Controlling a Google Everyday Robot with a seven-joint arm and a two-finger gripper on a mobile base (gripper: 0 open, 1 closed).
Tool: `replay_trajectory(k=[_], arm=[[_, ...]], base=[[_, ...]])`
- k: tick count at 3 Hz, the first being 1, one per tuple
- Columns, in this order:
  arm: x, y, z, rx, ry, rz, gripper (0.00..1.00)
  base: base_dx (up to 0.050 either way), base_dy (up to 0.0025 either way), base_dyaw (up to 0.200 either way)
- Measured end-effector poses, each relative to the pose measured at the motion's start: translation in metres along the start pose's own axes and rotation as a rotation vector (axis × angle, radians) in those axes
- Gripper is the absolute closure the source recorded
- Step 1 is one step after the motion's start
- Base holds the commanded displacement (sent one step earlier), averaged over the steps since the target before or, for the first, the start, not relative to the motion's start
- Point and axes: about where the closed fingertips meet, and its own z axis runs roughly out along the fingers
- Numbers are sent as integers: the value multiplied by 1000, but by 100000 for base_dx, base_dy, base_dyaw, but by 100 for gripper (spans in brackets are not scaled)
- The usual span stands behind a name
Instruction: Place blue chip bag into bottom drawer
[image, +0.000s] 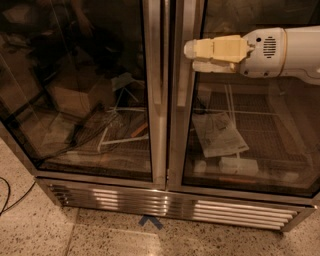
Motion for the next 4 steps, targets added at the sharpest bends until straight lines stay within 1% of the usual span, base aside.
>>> replay_trajectory(k=[1,3,4], arm=[[-1,-7,-2,13,-6,0,20],[-11,-14,5,7,-20,-16,23],[-20,-13,12,-6,-23,-30,31]], base=[[0,0,0],[0,0,0],[0,0,0]])
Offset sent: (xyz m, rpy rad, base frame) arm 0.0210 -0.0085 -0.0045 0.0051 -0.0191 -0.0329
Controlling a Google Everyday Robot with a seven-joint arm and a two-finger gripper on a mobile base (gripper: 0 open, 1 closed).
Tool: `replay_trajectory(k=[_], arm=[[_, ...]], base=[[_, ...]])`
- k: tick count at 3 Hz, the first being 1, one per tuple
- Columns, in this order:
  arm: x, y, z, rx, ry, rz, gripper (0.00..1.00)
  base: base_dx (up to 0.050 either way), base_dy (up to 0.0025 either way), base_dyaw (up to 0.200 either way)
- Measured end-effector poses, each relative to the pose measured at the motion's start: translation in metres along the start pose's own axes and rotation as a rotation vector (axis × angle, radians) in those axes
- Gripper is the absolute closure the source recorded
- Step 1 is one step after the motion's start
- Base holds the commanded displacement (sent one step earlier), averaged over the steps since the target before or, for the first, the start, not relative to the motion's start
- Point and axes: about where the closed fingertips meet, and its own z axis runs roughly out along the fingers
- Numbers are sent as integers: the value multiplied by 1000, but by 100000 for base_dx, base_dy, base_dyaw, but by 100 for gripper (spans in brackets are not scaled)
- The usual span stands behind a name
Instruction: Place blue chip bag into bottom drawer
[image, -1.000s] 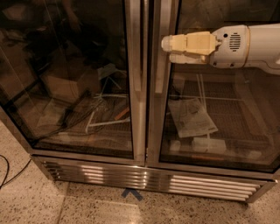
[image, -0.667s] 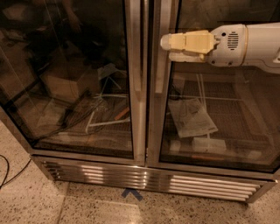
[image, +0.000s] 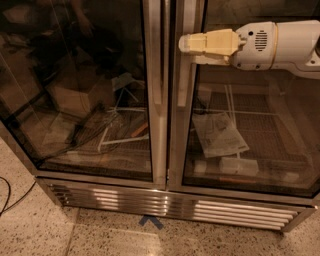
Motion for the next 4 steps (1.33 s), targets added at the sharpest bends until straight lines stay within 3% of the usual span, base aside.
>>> replay_trajectory(k=[2,4], arm=[[-13,4,15,-26,-2,-29,35],[-11,9,29,-39,27,-44,35]], base=[[0,0,0],[0,0,0]])
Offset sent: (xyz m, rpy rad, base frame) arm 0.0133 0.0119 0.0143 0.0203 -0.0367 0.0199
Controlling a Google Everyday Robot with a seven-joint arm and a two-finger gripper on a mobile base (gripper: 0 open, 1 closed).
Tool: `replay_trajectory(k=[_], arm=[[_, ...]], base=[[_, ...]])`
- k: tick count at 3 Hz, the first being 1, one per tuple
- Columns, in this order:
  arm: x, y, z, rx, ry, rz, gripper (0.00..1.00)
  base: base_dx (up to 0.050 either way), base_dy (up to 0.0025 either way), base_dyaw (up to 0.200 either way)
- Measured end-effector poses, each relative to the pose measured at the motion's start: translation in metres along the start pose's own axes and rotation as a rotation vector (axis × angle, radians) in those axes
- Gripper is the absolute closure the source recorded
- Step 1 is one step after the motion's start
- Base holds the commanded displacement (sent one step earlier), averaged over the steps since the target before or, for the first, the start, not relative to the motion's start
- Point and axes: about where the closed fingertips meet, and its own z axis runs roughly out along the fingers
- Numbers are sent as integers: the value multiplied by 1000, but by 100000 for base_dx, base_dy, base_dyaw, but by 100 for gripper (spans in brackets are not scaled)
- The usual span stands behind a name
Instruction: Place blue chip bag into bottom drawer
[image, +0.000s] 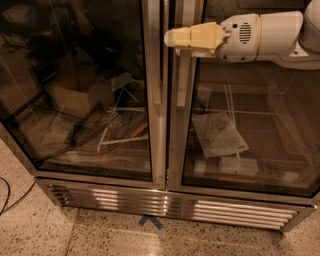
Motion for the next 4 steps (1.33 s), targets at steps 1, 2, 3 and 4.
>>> replay_trajectory(k=[1,2,3,4], arm=[[3,1,4,-6,14,2,36],[4,1,7,-11,20,1,37],[4,1,11,-18,30,0,41],[4,1,14,-22,35,-2,44]], base=[[0,0,0],[0,0,0],[0,0,0],[0,0,0]])
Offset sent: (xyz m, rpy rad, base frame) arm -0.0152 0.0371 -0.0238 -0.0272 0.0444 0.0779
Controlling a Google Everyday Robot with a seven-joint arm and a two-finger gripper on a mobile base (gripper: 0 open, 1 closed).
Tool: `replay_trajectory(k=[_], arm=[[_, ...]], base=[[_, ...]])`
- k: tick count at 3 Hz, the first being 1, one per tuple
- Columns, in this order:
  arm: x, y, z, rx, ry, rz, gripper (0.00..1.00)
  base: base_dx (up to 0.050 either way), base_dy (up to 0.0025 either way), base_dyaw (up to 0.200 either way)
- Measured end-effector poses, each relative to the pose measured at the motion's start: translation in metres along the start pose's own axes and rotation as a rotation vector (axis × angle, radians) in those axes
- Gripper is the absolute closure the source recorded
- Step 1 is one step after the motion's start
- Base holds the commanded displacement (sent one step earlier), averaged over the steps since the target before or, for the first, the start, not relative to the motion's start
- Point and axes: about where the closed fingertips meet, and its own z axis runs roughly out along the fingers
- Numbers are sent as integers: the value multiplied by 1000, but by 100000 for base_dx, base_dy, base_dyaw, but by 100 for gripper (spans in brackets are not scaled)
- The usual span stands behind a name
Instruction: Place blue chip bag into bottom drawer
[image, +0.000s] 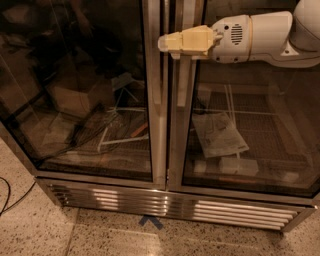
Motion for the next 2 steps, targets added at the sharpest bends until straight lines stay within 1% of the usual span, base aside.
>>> replay_trajectory(k=[1,2], arm=[[3,-2,6,0,18,0,46],[2,-3,2,0,18,0,46]], base=[[0,0,0],[0,0,0]])
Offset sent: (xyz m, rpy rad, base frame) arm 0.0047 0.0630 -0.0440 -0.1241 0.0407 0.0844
